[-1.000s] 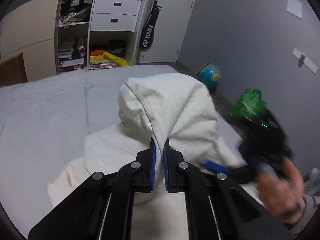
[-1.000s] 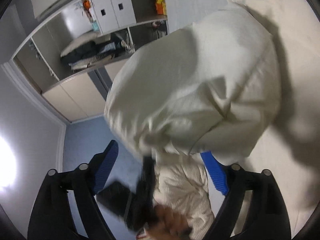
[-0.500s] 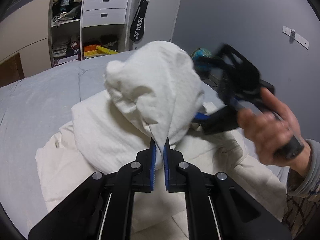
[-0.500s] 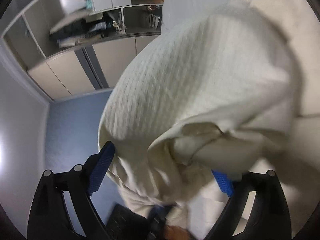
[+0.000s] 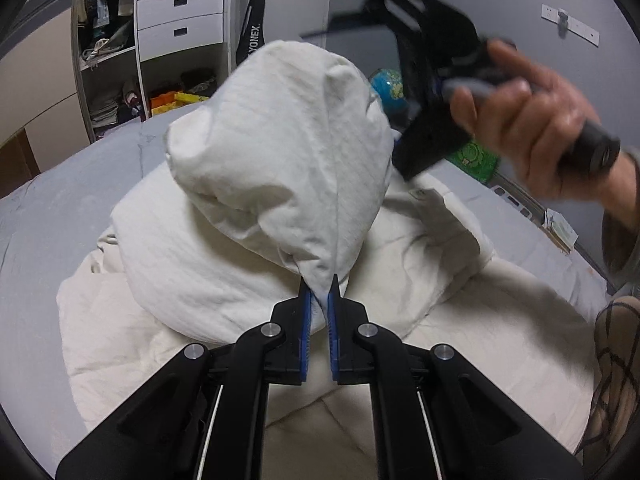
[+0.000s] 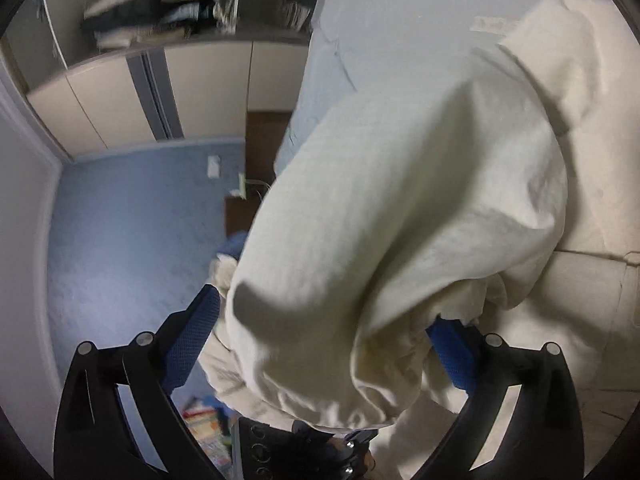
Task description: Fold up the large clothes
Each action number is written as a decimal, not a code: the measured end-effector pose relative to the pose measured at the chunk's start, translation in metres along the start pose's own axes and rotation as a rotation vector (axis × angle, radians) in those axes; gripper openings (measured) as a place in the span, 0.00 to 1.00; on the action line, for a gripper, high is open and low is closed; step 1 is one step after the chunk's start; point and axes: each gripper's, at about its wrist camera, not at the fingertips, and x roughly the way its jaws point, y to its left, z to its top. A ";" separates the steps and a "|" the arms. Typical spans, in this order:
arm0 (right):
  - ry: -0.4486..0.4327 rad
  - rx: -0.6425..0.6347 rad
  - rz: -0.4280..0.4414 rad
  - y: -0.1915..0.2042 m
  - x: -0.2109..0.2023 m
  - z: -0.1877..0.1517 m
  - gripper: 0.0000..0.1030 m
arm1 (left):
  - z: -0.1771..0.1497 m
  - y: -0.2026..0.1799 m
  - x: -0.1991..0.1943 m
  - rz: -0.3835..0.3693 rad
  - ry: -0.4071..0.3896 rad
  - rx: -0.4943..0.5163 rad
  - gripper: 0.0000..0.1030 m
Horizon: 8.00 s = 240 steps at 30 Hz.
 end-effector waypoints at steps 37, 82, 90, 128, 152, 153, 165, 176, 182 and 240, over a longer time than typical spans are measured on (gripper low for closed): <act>-0.198 -0.198 -0.071 -0.055 -0.019 -0.056 0.22 | -0.039 0.138 0.025 -0.418 -0.101 -1.186 0.94; -0.226 -0.585 -0.464 -0.072 0.016 -0.103 0.23 | 0.064 0.080 -0.015 0.162 0.001 -0.416 0.53; -0.190 -0.539 -0.422 -0.078 0.012 -0.102 0.33 | -0.010 0.090 0.036 0.218 0.204 -0.430 0.28; -0.312 -0.463 -0.389 -0.069 -0.010 -0.055 0.14 | -0.015 0.080 0.046 0.138 0.130 -0.452 0.50; -0.389 -0.256 -0.261 -0.067 -0.034 -0.053 0.00 | -0.003 0.103 0.014 0.082 0.092 -0.542 0.55; -0.415 -0.242 -0.263 -0.073 -0.043 -0.059 0.00 | -0.004 0.103 0.011 0.078 0.088 -0.545 0.57; -0.390 -0.250 -0.417 -0.101 -0.044 -0.069 0.03 | -0.020 0.099 0.022 0.067 0.139 -0.510 0.59; -0.476 -0.717 -0.559 0.029 -0.013 -0.112 0.04 | -0.036 0.101 0.010 0.052 0.122 -0.522 0.59; -0.210 -0.794 -0.660 0.026 0.060 -0.076 0.06 | -0.030 0.102 0.007 0.049 0.133 -0.518 0.59; -0.247 -0.690 -0.800 0.033 0.083 0.045 0.64 | 0.091 0.170 0.037 0.312 0.109 -0.403 0.69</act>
